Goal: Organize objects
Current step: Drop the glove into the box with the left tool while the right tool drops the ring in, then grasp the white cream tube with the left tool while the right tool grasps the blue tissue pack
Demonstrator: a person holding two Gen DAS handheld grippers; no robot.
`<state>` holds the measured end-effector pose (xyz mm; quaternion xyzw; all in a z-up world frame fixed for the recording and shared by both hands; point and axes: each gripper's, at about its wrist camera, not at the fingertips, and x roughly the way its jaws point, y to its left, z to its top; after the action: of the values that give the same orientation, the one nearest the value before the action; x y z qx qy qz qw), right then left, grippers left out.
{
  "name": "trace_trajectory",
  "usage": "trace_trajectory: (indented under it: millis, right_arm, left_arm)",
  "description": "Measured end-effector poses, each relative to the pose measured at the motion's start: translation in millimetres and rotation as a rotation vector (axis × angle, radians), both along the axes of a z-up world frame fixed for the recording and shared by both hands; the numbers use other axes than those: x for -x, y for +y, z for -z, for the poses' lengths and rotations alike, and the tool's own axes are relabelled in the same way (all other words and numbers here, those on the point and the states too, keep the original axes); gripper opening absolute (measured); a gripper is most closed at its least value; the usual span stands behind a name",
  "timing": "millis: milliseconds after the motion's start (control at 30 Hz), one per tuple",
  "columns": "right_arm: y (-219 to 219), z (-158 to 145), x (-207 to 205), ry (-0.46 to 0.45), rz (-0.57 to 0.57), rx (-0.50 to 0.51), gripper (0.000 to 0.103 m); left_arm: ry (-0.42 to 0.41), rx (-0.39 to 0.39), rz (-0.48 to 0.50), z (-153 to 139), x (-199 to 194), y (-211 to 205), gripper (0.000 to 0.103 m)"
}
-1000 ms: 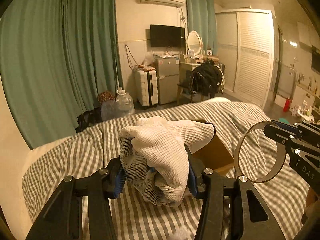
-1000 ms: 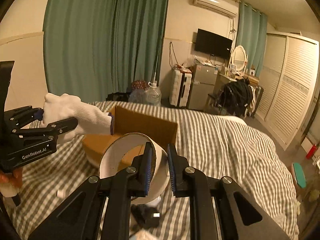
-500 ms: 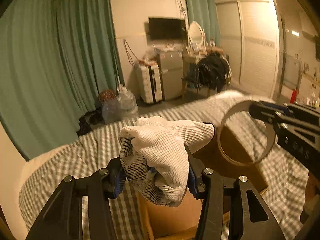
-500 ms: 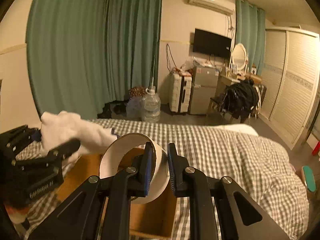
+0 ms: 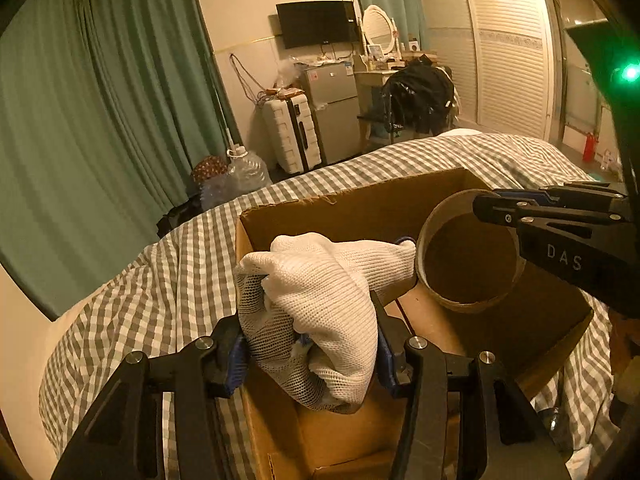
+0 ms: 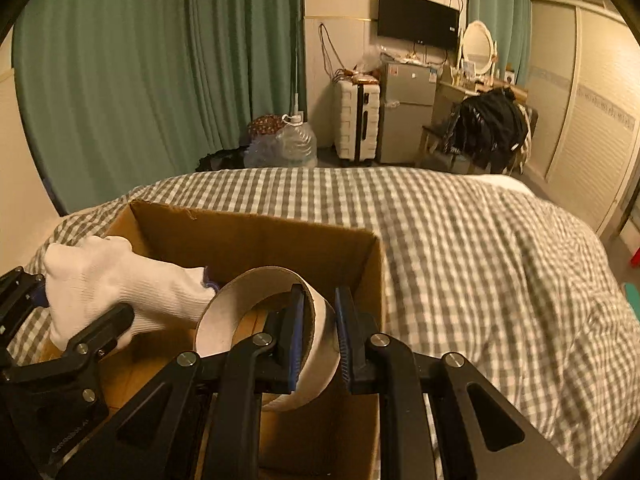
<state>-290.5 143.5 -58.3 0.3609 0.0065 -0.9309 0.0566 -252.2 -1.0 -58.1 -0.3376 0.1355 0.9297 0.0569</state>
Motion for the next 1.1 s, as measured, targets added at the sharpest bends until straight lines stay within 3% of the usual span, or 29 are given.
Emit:
trace_trajectory:
  millis: [67,100,133,167,200,400,567,733,900,1100]
  right_arm:
    - [0.0,-2.0,-5.9,0.003,-0.002,0.018,0.019]
    - [2.0,-5.9,-8.4,0.014,-0.001,0.033,0.032]
    - [3.1,-9.9,-12.0,0.026,0.000,0.047,0.054]
    - [3.9,-15.1,-16.3,0.045,0.002,0.060,0.064]
    - [5.1,-19.1,-18.4,0.059,0.004,0.069,0.070]
    - [5.8,-55.5,-48.9,0.128,0.010,0.085,0.070]
    - [4.9,-88.1,-91.6,0.154,0.013,0.068,0.077]
    - [3.3,-107.9,-133.1,0.160,0.024,0.023,0.089]
    - [4.8,-93.4,-166.4,0.098,0.045,0.010,0.090]
    - [11.1,-35.5,-196.3,-0.046,0.072,0.013,0.090]
  left_arm:
    - [0.001,-0.001,0.005,-2.3,-2.2,-0.1,0.059]
    - [0.004,-0.003,0.010,-4.3,-5.6,-0.4,0.066]
    - [0.014,-0.004,0.009,-7.5,-8.6,-0.4,0.073]
    - [0.032,-0.006,0.002,-11.9,-12.9,-0.9,0.086]
    - [0.047,-0.012,-0.001,-16.1,-17.0,-2.1,0.092]
    - [0.103,-0.094,-0.028,-49.6,-41.9,-17.0,0.096]
    - [0.120,-0.182,-0.061,-71.0,-68.5,-41.6,0.099]
    - [0.138,-0.200,-0.103,-78.6,-94.4,-59.9,0.101]
    - [0.119,-0.154,-0.094,-67.6,-112.0,-60.2,0.101]
    - [0.066,-0.102,-0.086,-39.3,-127.9,-51.5,0.101]
